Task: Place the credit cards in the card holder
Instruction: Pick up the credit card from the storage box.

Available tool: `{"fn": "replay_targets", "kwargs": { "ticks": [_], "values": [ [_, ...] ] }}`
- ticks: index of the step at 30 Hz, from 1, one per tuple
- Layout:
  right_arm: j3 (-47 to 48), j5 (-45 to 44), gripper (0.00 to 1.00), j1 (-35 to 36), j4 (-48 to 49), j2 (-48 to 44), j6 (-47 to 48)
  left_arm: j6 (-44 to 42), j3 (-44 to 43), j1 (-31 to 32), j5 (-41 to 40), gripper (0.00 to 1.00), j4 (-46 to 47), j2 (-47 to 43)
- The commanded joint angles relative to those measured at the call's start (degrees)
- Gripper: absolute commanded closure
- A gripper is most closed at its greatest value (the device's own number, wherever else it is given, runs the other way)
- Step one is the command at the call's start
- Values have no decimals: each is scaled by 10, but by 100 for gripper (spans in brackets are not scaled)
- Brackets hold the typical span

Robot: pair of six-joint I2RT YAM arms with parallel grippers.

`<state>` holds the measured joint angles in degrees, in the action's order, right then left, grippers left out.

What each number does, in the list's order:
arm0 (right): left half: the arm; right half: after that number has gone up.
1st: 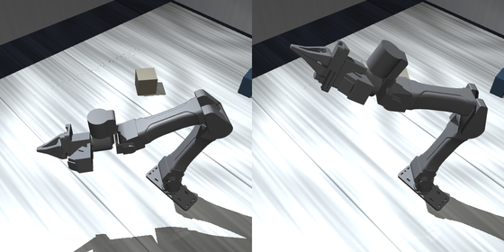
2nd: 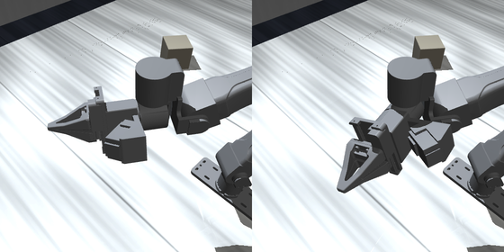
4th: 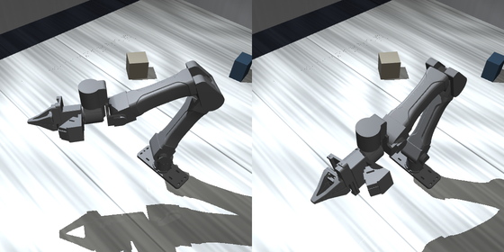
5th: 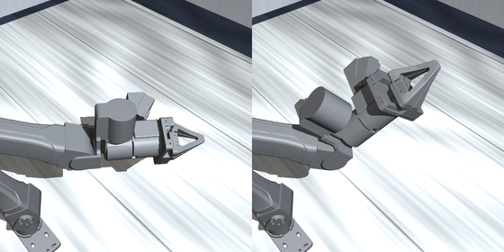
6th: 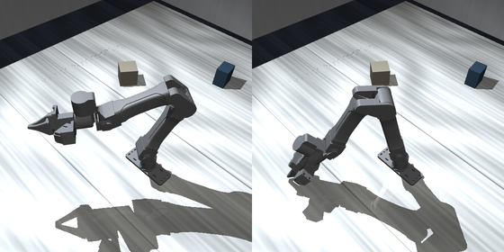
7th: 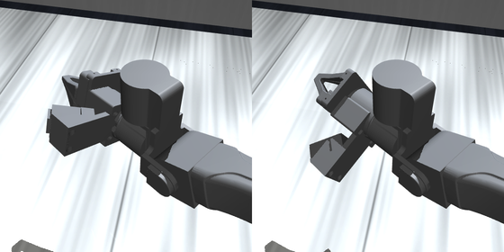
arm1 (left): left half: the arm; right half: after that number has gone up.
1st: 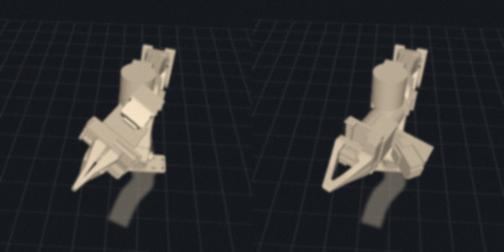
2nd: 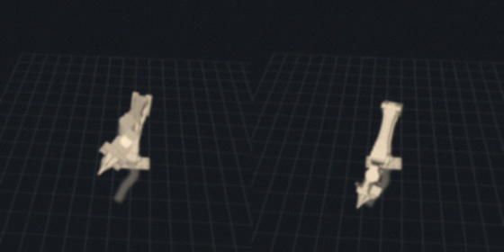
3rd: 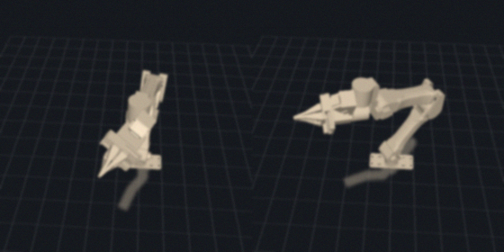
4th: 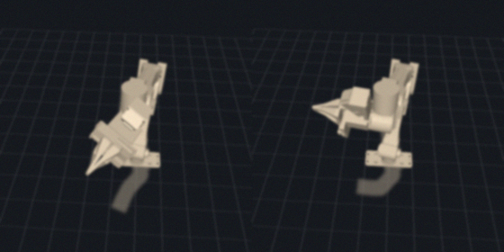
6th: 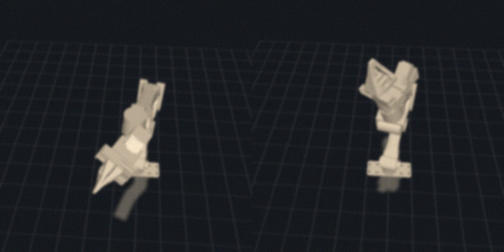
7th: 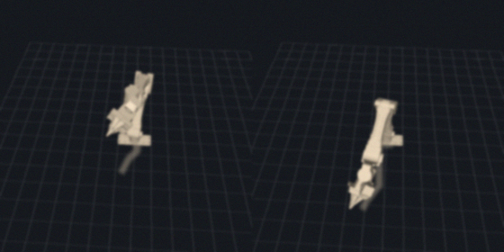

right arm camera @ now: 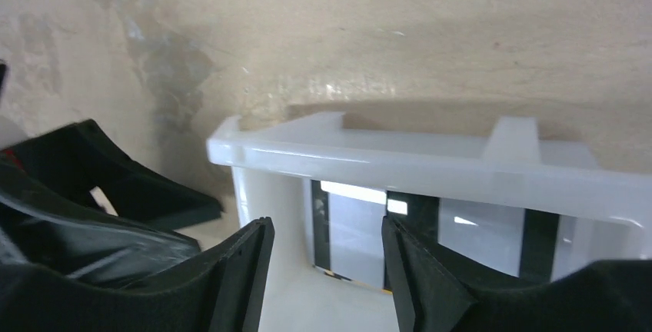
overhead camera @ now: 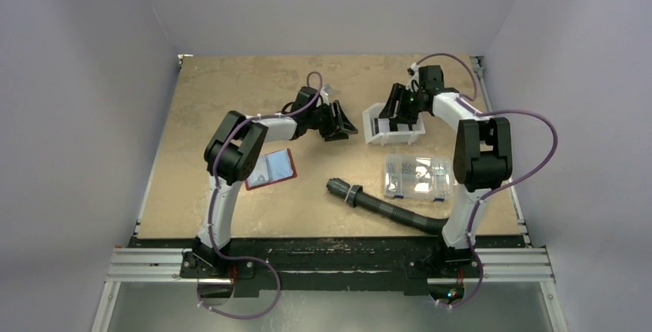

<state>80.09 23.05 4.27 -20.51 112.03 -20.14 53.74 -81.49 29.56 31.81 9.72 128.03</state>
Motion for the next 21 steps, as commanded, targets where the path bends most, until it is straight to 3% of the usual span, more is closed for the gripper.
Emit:
{"fn": "replay_targets", "kwargs": {
  "ticks": [1, 6, 10, 16, 21],
  "values": [
    [18, -5, 35, -9, -31, 8, 37, 52, 21, -11, 44, 41, 119, -16],
    [37, 31, 33, -9, -42, 38, 54, 140, 4, 6, 59, 32, 244, 37],
    [55, 28, 34, -10, -60, 57, 57, 136, -35, 20, 44, 33, 239, 72],
    [53, 31, 35, -9, -58, 74, 54, 131, -62, 35, 32, 55, 222, 103],
    [21, 122, 40, -7, -11, 79, 26, 113, -60, 39, 13, 79, 208, 99]
  ]
}}
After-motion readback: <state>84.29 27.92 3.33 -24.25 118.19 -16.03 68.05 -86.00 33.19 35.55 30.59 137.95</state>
